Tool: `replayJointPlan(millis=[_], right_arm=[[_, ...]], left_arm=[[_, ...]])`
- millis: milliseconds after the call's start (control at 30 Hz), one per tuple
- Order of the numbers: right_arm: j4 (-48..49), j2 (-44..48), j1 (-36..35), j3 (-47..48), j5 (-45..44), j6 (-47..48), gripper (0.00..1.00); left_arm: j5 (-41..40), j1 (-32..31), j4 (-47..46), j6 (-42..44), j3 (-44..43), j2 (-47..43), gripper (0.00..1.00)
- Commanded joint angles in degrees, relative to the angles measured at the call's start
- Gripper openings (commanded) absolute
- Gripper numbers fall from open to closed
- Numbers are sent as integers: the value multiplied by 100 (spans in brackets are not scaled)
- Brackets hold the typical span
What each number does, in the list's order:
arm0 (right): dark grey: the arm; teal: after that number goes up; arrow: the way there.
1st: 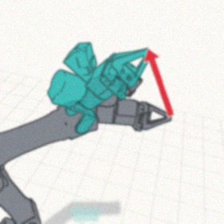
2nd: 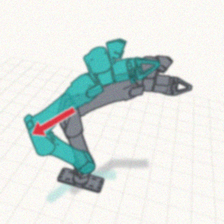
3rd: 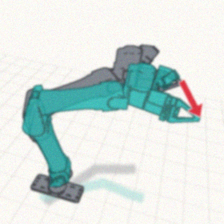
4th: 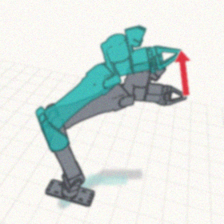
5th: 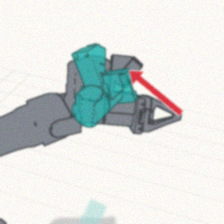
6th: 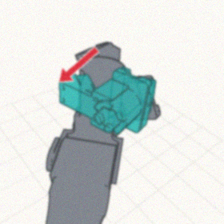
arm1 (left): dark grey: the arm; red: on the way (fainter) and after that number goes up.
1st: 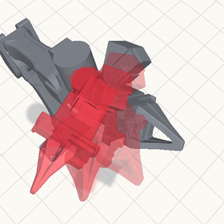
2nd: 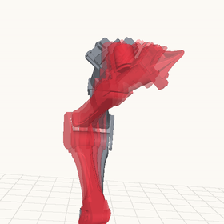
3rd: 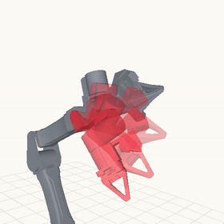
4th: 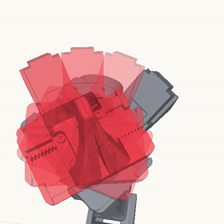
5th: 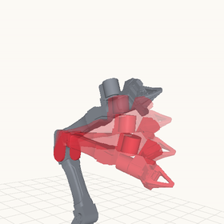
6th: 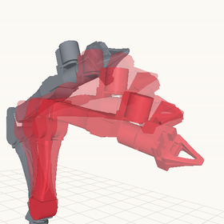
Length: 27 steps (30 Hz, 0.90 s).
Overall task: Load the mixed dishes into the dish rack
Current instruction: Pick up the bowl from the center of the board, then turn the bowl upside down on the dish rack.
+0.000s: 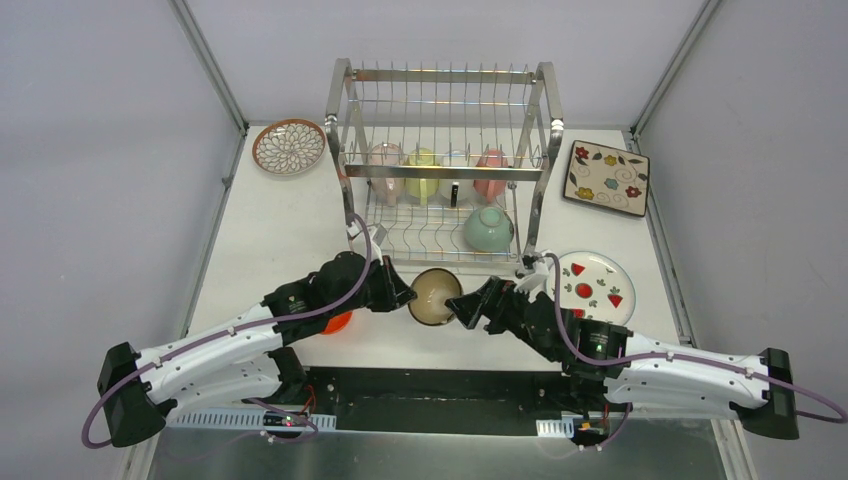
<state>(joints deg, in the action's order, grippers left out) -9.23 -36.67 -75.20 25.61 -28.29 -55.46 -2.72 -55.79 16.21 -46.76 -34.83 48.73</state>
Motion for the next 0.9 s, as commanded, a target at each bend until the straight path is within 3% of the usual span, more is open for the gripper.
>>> replayJointPlan(millis=[0,433,700,800,867], right_arm=[[651,79,2,-12,-53,-263,90],[903,-318,7,47,29,-660,100],[1634,-484,10,-39,413,-475,85],[1883,-391,7,-173,446,-436,72],[2034,-292,5,-246,471,-381,71]], left_arm=[[98,33,-858,-324,-129,-147,0],[263,28,-1140,-390,-307,-218,0],[263,31,-1319,-394,-146,-290,0],[108,33,-1258,-407,-28,-376,0],[34,26,-1260,-381,31,-416,0]])
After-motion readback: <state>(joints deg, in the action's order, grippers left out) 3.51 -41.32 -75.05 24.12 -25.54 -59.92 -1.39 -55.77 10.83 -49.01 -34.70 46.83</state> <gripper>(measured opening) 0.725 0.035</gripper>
